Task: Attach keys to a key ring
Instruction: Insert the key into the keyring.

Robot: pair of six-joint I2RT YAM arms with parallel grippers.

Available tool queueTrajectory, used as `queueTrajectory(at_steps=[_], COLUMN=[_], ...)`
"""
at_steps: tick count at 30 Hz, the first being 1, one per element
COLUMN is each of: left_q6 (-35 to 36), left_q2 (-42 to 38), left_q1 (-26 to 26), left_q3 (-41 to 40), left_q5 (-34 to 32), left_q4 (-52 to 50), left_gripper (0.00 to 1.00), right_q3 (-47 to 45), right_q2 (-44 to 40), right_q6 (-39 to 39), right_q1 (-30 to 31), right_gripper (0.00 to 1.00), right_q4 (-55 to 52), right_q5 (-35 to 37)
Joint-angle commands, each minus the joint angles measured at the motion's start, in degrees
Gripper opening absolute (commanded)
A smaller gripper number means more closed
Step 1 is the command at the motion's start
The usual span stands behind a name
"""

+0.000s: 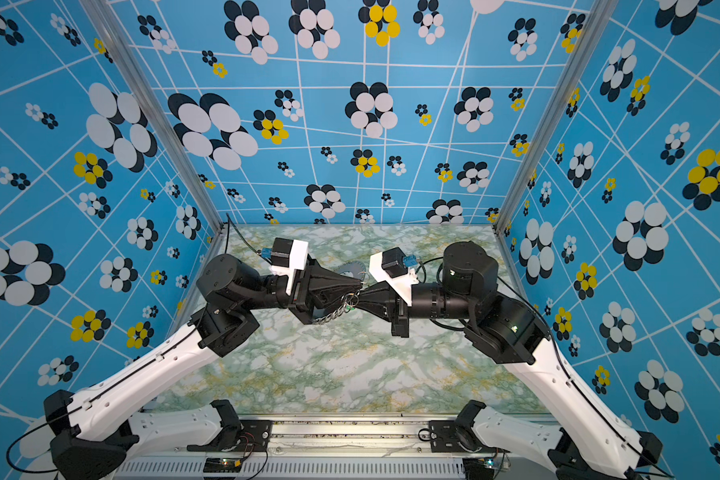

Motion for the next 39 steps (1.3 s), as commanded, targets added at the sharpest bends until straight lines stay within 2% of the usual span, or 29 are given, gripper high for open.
queueTrajectory(at_steps=[1,4,9,14,25,31,39], left_q6=[-1.32,-0.37,0.79,1.92,2.55,2.58,2.19], left_q2=[0.47,-0.18,-1.22,-2.24,-3.41,-3.75,-3.59], left_q1=[0.02,0.07,0.38,0.48,0.51,0.39,0.37], left_q3=[0.15,0.17,0.07,-0.01,-0.93,-1.38,-1.6], left_q5=[-0.79,-0.78,-0.66,-0.17,-0.02,0.19,0.88], left_q4=[7.37,6.06,4.14,1.98,0.71,-0.36,-0.23], left_gripper=[0.0,0.0,0.0,0.0,0.0,0.0,0.0], right_q3=[-1.47,-0.73,1.4,3.88,8.38,7.33,7.78], right_q2=[1.05,0.22,-0.86,-2.75,-4.35,-5.69,-5.72], right_q6=[0.73,-0.46,-3.18,-5.87,-8.43,-6.9,-5.54], right_q1=[1.39,1.39,1.39,1.37,1.39,1.39,1.3], right_gripper=[0.0,0.02,0.3,0.39,0.43,0.44,0.36], right_q4=[-2.27,-4.35,-10.18,-15.6,-19.16,-13.96,-9.43], right_q5=[-0.61,1.53,5.17,10.37,14.49,13.42,10.88])
